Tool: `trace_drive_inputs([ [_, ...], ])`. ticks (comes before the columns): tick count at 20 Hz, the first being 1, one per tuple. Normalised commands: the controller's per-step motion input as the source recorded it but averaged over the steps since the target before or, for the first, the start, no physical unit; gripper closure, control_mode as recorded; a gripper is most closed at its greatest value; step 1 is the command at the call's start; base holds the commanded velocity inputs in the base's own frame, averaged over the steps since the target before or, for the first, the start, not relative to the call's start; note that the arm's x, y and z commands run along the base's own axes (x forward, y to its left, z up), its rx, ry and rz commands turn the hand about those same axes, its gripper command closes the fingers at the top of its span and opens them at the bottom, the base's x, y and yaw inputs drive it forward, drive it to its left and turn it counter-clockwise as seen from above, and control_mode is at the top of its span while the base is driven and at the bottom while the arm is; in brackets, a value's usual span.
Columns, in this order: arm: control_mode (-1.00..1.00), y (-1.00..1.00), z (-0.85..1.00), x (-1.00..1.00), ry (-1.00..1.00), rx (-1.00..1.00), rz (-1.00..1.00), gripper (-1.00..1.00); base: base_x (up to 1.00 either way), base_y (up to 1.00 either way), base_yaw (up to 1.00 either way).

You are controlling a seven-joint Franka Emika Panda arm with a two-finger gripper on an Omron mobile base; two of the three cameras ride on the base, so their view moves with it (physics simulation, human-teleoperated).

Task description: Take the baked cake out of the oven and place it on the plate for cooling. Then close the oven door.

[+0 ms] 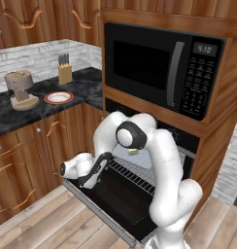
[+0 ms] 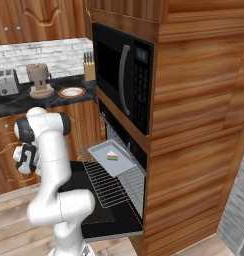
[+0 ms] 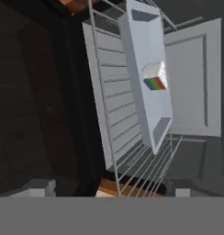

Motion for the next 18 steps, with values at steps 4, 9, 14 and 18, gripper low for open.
trace_drive_inputs([
  [4,-1.0,-0.2,0.97,0.46,-0.08,0.16,-0.11,-1.0,0.0,0.0,0.0],
  [9,-1.0,-0.24,0.61,0.83,0.0,0.05,-0.09,-1.0,0.0,0.0,0.0],
  [14,-1.0,-0.32,0.08,0.66,0.0,0.0,0.0,-1.0,0.0,0.0,0.0],
  [18,-1.0,-0.38,0.0,0.37,0.0,-0.06,0.05,-1.0,0.0,0.0,0.0],
])
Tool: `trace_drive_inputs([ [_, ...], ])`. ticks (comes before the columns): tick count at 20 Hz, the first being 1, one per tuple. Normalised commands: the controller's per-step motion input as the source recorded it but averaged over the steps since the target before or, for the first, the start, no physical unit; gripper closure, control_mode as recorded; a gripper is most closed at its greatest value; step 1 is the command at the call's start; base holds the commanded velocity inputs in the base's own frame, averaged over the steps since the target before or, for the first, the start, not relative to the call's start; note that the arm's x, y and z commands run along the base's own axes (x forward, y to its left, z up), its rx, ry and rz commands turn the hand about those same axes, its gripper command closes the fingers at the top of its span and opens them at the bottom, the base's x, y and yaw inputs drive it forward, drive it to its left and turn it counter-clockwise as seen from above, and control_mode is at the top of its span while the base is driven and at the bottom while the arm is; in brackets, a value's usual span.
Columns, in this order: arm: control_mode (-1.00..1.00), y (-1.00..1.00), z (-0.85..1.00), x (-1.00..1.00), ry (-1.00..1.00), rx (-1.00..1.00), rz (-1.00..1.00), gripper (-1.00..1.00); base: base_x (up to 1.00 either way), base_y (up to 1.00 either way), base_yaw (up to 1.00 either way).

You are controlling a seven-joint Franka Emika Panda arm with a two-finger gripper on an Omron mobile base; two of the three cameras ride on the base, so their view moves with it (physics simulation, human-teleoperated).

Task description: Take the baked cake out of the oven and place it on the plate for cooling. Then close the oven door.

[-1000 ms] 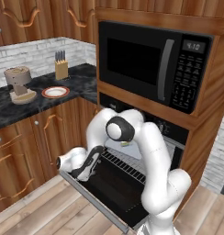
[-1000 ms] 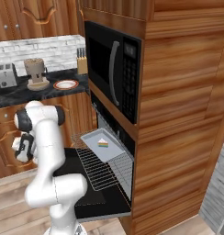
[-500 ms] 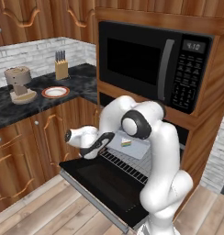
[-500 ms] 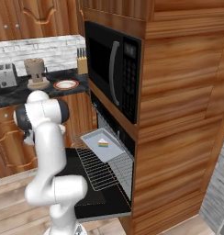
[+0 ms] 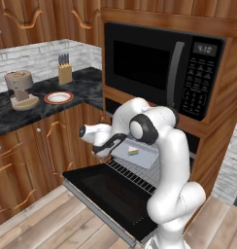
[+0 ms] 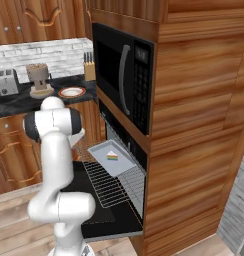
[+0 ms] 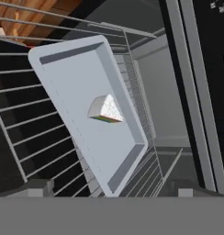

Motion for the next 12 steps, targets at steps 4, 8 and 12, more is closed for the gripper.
trace_drive_inputs([
  [4,-1.0,-0.24,0.0,0.37,0.04,-0.09,0.05,-1.0,0.0,0.0,0.0],
  [8,-1.0,-0.24,0.0,0.45,0.13,-0.1,0.03,-1.0,0.0,0.0,0.0],
  [12,-1.0,-0.29,0.0,0.29,0.22,-0.08,0.07,-1.0,0.0,0.0,0.0],
])
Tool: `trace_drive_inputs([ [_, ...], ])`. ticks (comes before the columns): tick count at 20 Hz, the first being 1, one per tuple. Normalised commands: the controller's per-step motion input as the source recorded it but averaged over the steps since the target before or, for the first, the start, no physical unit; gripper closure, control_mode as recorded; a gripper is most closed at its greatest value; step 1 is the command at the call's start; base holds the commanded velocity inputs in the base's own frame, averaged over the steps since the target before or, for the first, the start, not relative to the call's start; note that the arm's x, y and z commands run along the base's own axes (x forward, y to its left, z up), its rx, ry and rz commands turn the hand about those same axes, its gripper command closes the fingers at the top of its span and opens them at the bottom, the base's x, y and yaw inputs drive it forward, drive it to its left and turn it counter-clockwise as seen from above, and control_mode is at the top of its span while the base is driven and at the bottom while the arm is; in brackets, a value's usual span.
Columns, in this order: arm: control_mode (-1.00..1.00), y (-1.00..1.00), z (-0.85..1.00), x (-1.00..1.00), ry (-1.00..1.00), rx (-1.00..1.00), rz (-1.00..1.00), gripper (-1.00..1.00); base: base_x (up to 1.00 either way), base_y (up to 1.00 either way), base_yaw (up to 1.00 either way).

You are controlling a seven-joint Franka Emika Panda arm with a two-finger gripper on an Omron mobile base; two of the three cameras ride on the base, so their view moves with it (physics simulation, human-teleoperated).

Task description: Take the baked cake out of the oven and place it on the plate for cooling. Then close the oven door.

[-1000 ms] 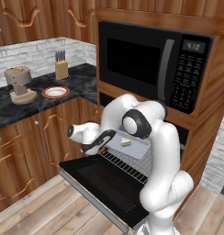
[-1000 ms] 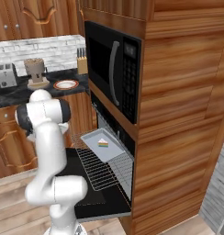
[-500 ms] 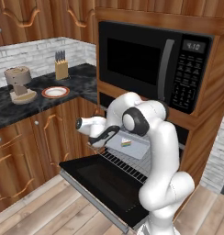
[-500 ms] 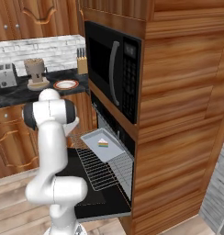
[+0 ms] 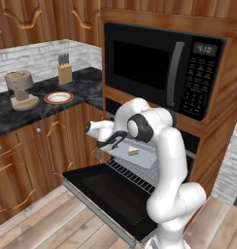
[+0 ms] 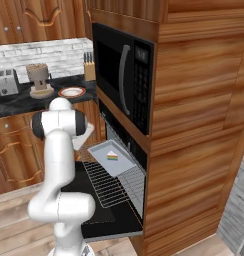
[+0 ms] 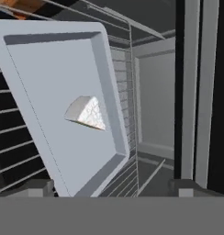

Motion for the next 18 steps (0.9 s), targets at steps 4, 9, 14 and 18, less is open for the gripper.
trace_drive_inputs([
  [4,-1.0,-0.22,-0.01,0.07,0.29,-0.07,0.11,-1.0,0.0,0.0,0.0],
  [9,-1.0,-0.25,-0.16,0.01,0.28,-0.04,0.11,-1.0,0.0,0.0,0.0],
  [14,-1.0,-0.28,-0.32,0.01,0.24,0.0,0.08,-1.0,0.0,0.0,0.0],
  [18,-1.0,-0.18,-0.39,0.29,0.23,0.01,0.06,-1.0,0.0,0.0,0.0],
])
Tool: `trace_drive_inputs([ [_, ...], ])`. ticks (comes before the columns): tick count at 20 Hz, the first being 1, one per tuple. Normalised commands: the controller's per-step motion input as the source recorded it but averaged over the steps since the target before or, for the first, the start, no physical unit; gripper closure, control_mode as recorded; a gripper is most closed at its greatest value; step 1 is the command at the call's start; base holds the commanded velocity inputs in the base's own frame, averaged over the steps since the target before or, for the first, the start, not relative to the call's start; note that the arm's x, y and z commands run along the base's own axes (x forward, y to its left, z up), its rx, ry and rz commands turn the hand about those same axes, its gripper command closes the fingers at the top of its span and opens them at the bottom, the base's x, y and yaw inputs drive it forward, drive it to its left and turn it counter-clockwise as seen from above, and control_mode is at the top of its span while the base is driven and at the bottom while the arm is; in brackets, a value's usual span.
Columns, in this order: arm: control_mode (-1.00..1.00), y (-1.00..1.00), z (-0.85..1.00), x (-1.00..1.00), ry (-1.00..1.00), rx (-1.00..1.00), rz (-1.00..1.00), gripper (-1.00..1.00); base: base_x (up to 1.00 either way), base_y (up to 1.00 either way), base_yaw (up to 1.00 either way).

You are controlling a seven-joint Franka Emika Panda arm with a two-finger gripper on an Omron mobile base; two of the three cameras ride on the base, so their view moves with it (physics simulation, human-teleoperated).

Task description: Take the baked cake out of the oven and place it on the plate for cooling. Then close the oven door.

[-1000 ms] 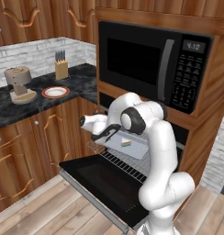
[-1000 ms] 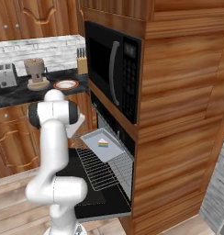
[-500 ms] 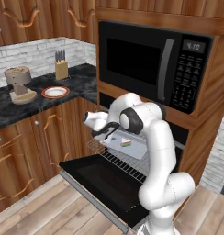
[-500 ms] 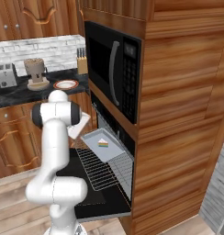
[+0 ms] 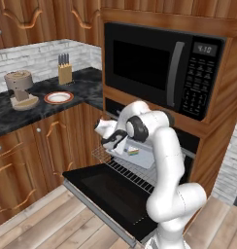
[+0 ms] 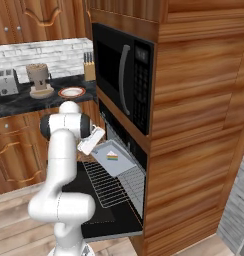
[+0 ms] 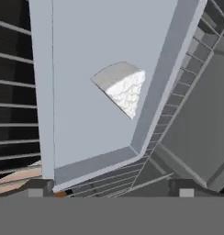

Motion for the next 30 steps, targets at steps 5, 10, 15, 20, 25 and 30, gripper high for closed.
trace_drive_inputs([
  [5,-1.0,-0.04,-0.42,0.42,0.2,0.01,0.06,-1.0,0.0,0.0,0.0],
  [10,-1.0,0.0,-0.38,0.47,0.22,0.01,0.05,-1.0,0.0,0.0,0.0],
  [15,-1.0,-0.01,-0.36,0.55,0.17,0.0,0.05,-1.0,0.0,0.0,0.0],
  [20,-1.0,-0.02,-0.31,0.39,0.12,0.0,0.05,-1.0,0.0,0.0,0.0],
  [25,-1.0,-0.11,-0.24,0.08,0.08,0.0,0.06,-1.0,0.0,0.0,0.0],
  [30,-1.0,-0.21,-0.11,0.0,0.03,0.0,0.05,-1.0,0.0,0.0,0.0],
])
